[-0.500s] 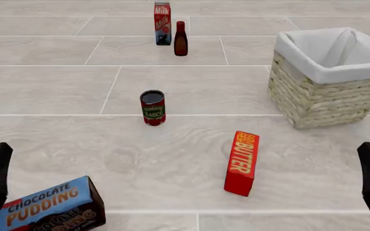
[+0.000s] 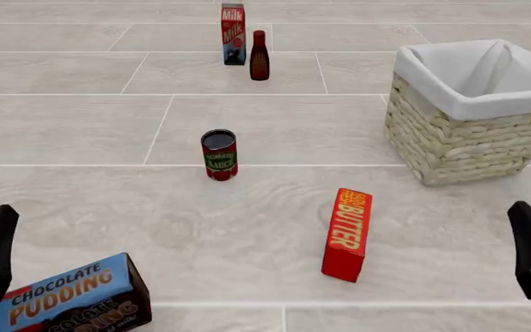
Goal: Pick the tomato sauce and place it in the basket.
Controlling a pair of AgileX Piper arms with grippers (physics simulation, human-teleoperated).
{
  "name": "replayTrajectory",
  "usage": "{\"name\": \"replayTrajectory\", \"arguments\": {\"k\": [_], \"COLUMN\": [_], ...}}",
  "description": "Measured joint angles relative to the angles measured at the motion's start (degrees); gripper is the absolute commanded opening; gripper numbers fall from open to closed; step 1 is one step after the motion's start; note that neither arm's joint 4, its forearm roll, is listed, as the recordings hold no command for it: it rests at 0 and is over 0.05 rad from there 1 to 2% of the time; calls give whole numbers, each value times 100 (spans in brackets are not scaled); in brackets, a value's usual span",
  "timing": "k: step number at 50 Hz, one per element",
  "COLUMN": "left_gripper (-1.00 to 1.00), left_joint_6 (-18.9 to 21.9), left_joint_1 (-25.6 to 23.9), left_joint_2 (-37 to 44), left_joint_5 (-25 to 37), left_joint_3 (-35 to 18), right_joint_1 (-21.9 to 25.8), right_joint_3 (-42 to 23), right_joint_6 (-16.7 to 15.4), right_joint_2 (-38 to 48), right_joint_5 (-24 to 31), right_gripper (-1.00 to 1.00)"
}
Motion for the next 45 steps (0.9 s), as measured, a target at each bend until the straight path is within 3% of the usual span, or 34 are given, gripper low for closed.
{"name": "replayTrajectory", "arguments": {"k": [23,45], "left_gripper": [100,100], "left_joint_6": [0,0], "left_joint_1": [0,0], "left_joint_2": [0,0], "left_joint_5": [0,0], "left_joint_3": [0,0], "right_joint_1": [553,1047], "right_joint_3": [-62,-374], "right_joint_6": [-90,-266], "right_joint_2": [1558,2365], "right_joint_5": [-1489,-2019], "right_gripper": [100,100]}}
